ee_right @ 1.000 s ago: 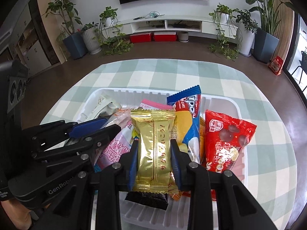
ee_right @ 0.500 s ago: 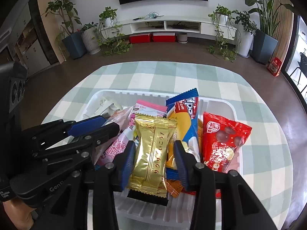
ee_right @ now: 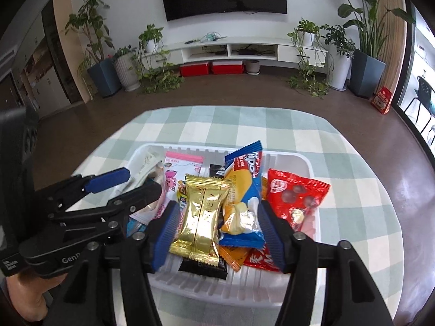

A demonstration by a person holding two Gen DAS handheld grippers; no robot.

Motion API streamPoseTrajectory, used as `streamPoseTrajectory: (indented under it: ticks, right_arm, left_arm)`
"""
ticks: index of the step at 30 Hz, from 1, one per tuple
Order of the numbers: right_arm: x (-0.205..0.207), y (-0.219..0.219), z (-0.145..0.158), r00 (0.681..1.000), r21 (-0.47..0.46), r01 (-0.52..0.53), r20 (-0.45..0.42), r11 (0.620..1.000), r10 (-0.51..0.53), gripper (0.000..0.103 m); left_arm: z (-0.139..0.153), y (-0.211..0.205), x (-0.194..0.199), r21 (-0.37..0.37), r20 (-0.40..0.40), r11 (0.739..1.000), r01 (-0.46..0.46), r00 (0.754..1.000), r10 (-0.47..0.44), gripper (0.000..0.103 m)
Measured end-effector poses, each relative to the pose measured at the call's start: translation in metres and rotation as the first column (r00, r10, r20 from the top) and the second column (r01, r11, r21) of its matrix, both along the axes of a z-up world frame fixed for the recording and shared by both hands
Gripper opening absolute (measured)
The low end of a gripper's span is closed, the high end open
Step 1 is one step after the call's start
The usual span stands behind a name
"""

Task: Organize snacks
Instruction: 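Move both grippers back to the last two snacks on the table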

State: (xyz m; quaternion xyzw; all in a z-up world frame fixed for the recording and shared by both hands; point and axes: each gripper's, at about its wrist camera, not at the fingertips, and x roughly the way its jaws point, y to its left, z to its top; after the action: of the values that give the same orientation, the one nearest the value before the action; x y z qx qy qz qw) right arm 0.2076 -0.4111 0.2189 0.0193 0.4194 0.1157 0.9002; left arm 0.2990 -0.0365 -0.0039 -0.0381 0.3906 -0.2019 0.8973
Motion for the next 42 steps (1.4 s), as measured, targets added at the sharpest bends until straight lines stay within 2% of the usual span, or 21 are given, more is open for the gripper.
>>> streamPoseTrajectory:
  ticks: [2, 4, 6, 9, 14, 18, 20, 24, 27, 33, 42]
  right_arm:
    - [-0.013, -0.012, 0.01, 1.0, 0.041, -0.002, 0.024, 0.999, 0.001, 0.082]
    - [-0.03, -0.026, 0.019, 0.999, 0.084, -0.01, 0.041, 0.996, 0.006, 0.088]
    - [-0.051, -0.042, 0.026, 0.999, 0.131, -0.021, 0.05, 0.991, 0.015, 0.092]
    - [-0.083, -0.063, 0.028, 0.999, 0.178, -0.029, 0.039, 0.984, 0.022, 0.095]
    - [-0.139, -0.085, 0.02, 1.0, 0.21, -0.018, 0.01, 0.978, 0.016, 0.097]
    - [-0.18, -0.096, 0.003, 0.999, 0.247, 0.034, -0.043, 0.968, -0.024, 0.098]
    - [-0.199, -0.1, -0.007, 0.995, 0.262, 0.079, -0.071, 0.962, -0.063, 0.098]
    - [-0.226, -0.105, -0.021, 0.986, 0.303, 0.152, -0.111, 0.941, -0.124, 0.098]
    - [-0.235, -0.102, -0.026, 0.981, 0.283, 0.177, -0.126, 0.943, -0.146, 0.098]
    - [-0.244, -0.103, -0.042, 0.967, 0.272, 0.225, -0.181, 0.936, -0.18, 0.098]
    - [-0.254, -0.097, -0.052, 0.959, 0.233, 0.238, -0.209, 0.943, -0.19, 0.098]
  left_arm:
    - [0.007, -0.002, -0.013, 0.007, 0.017, 1.0, 0.019, 1.0, -0.019, 0.086]
    - [0.012, -0.005, -0.027, 0.011, 0.03, 0.999, 0.044, 0.999, -0.044, 0.095]
    - [0.016, -0.009, -0.041, 0.013, 0.045, 0.997, 0.079, 0.996, -0.08, 0.099]
    - [0.015, -0.02, -0.067, 0.036, 0.042, 0.986, 0.164, 0.985, -0.166, 0.102]
    - [0.006, -0.028, -0.117, 0.057, 0.055, 0.965, 0.254, 0.965, -0.257, 0.102]
    - [-0.008, -0.04, -0.164, 0.148, 0.09, 0.936, 0.319, 0.938, -0.334, 0.103]
    - [-0.013, -0.045, -0.183, 0.164, 0.097, 0.926, 0.339, 0.929, -0.357, 0.103]
    - [-0.02, -0.05, -0.207, 0.172, 0.089, 0.929, 0.329, 0.934, -0.347, 0.103]
    - [-0.02, -0.052, -0.217, 0.162, 0.084, 0.938, 0.305, 0.943, -0.321, 0.103]
    - [-0.019, -0.056, -0.222, 0.171, 0.056, 0.941, 0.292, 0.951, -0.306, 0.103]
    - [-0.022, -0.059, -0.223, 0.179, 0.043, 0.939, 0.294, 0.951, -0.306, 0.103]
